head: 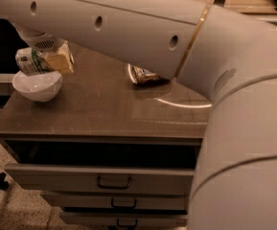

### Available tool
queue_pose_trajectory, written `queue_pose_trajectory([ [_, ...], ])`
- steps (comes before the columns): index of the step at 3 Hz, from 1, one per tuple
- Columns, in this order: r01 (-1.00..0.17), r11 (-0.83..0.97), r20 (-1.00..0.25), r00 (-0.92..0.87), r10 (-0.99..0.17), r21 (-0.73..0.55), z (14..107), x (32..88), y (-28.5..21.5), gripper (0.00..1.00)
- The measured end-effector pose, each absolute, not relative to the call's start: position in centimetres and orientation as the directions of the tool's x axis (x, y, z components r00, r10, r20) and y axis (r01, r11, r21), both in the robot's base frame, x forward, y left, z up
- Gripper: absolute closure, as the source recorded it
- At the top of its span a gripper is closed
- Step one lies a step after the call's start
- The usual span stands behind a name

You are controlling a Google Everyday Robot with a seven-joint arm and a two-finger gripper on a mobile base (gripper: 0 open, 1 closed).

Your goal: Place 7up can into white bowl

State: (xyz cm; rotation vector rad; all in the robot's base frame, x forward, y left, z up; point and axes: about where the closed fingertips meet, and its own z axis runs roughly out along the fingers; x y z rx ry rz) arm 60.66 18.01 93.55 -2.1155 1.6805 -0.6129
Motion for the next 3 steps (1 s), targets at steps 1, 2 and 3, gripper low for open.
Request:
queue_pose_trajectory([
  [1, -0.815, -0.229, 0.12, 0.195, -0.973, -0.532, 92.79, 60.66, 18.87, 0.44],
  [2, -0.81, -0.247, 0.138, 0.205, -0.969, -0.531, 92.54, 60.39, 19.31, 0.21],
  [3, -0.81, -0.246, 0.136, 0.205, -0.969, -0.533, 92.52, 60.46, 19.27, 0.0],
])
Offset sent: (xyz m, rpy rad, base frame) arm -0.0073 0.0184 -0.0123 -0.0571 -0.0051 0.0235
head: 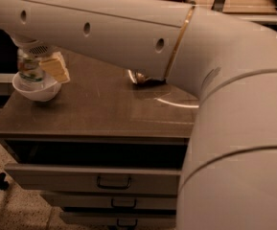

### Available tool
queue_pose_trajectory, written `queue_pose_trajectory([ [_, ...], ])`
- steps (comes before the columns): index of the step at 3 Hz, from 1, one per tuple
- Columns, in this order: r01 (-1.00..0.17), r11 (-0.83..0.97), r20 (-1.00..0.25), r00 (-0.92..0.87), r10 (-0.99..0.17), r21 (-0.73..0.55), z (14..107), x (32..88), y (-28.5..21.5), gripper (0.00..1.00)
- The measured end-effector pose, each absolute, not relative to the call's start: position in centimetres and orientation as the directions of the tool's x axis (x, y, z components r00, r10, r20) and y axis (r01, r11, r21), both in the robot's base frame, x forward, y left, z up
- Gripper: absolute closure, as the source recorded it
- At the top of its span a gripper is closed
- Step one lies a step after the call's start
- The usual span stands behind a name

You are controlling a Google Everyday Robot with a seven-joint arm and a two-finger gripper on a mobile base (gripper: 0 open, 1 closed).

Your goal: Place 7up can into white bowl

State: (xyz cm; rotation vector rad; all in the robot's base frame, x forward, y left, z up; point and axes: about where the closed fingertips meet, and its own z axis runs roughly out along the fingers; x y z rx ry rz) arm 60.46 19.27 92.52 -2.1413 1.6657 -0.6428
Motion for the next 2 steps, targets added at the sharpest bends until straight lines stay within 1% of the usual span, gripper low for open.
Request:
queue_pose_trajectory([
  [1, -0.81, -0.246, 0.136, 0.205, -0.969, -0.533, 92.52, 60.47, 19.27, 0.0],
  [2, -0.837, -0.233, 0.064, 0.233, -0.97, -0.495, 92.13, 60.62, 18.93, 0.0],
])
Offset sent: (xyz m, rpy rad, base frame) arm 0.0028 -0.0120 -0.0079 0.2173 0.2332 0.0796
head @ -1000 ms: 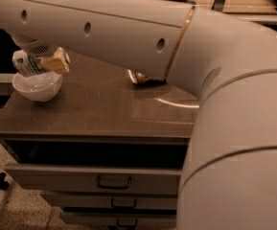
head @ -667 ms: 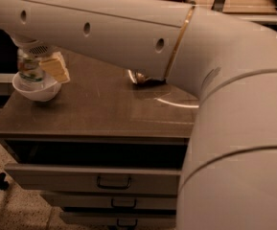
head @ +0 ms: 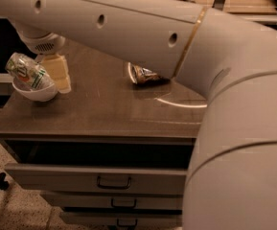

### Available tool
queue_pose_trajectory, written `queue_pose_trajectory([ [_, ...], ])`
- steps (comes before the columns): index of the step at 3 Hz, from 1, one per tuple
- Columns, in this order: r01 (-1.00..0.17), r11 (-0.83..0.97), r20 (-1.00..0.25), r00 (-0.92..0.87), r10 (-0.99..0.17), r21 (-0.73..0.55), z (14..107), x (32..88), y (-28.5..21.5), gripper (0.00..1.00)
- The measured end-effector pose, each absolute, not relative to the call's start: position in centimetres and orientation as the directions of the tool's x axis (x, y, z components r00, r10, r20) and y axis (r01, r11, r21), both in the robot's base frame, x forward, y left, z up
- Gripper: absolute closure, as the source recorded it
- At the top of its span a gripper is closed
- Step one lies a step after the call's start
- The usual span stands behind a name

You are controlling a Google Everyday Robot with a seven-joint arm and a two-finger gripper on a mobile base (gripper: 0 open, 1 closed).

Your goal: Place 7up can into white bowl

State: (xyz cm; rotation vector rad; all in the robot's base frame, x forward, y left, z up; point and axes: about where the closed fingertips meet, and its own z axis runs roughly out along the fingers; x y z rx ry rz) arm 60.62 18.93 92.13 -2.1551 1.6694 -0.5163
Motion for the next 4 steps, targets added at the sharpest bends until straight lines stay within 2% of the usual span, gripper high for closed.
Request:
queue_pose_trajectory([
  [2, -0.888, -0.217, -0.164, 0.304, -0.938, -0.405, 92.2, 61.0, 17.2, 0.0],
  [4, -0.895, -0.215, -0.211, 0.315, -0.925, -0.391, 92.1, 60.9, 16.8, 0.0],
])
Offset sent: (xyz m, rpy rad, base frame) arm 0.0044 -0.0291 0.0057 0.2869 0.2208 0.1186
